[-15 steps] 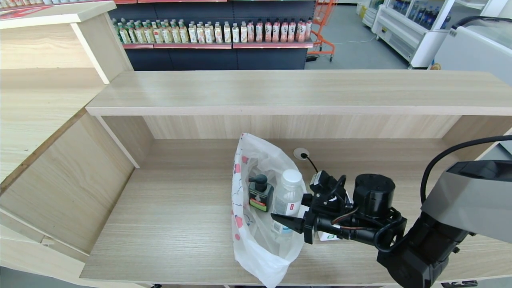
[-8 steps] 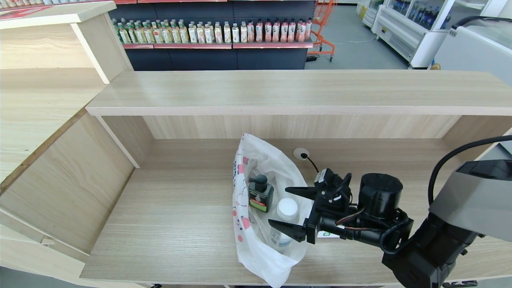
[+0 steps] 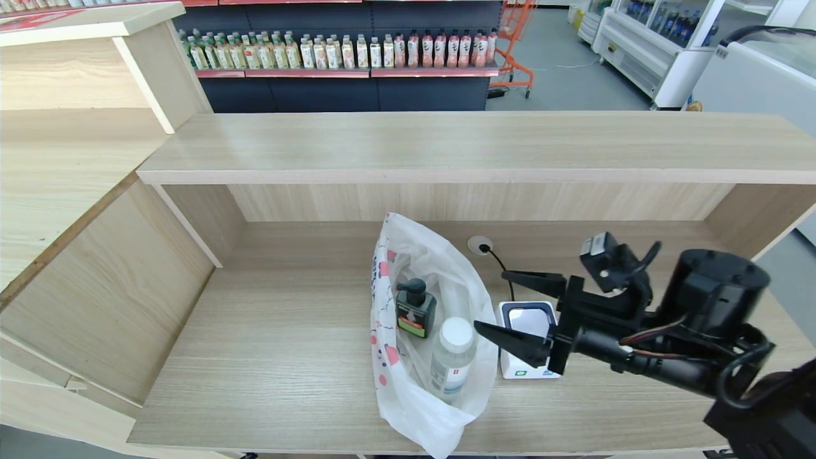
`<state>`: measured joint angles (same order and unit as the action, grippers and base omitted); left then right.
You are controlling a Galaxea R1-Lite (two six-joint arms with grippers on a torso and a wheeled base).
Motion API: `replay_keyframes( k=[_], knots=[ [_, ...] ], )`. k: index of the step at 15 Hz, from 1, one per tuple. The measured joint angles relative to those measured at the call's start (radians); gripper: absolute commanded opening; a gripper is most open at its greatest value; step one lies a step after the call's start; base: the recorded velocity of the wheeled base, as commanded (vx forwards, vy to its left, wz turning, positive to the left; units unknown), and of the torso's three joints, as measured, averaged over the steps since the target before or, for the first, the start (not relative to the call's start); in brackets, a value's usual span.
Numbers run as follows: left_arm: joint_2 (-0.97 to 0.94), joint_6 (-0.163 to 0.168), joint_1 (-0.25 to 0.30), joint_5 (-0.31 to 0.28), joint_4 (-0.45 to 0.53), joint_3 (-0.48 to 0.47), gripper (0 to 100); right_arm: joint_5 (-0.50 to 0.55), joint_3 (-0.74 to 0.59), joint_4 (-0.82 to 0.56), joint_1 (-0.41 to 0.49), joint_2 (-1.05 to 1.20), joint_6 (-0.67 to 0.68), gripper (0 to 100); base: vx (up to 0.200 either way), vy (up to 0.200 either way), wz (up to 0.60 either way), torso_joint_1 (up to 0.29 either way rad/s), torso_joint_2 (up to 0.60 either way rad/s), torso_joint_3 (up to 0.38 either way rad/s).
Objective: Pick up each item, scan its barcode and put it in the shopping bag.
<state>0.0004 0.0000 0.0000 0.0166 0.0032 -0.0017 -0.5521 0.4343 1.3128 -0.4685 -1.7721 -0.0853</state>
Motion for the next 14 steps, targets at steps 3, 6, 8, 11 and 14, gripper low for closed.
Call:
replay_keyframes(
  k=[3, 6, 8, 11, 14],
  knots=[
    [0.0, 0.0, 0.0, 0.0, 0.0, 0.0, 100, 0.076, -0.059, -0.257, 0.124, 0.274, -0.004, 100, 0.0, 0.0, 0.0, 0.0, 0.0, 0.0],
    [0.0, 0.0, 0.0, 0.0, 0.0, 0.0, 100, 0.241, -0.168, -0.527, 0.263, 0.617, -0.01, 100, 0.0, 0.0, 0.0, 0.0, 0.0, 0.0],
    [0.0, 0.0, 0.0, 0.0, 0.0, 0.0, 100, 0.307, -0.273, -0.656, 0.322, 0.846, -0.017, 100, 0.0, 0.0, 0.0, 0.0, 0.0, 0.0],
    [0.0, 0.0, 0.0, 0.0, 0.0, 0.0, 100, 0.413, -0.371, -0.961, 0.368, 1.194, -0.023, 100, 0.0, 0.0, 0.0, 0.0, 0.0, 0.0],
    [0.0, 0.0, 0.0, 0.0, 0.0, 0.0, 100, 0.493, -0.409, -1.23, 0.406, 1.515, -0.002, 100, 0.0, 0.0, 0.0, 0.0, 0.0, 0.0]
  ],
)
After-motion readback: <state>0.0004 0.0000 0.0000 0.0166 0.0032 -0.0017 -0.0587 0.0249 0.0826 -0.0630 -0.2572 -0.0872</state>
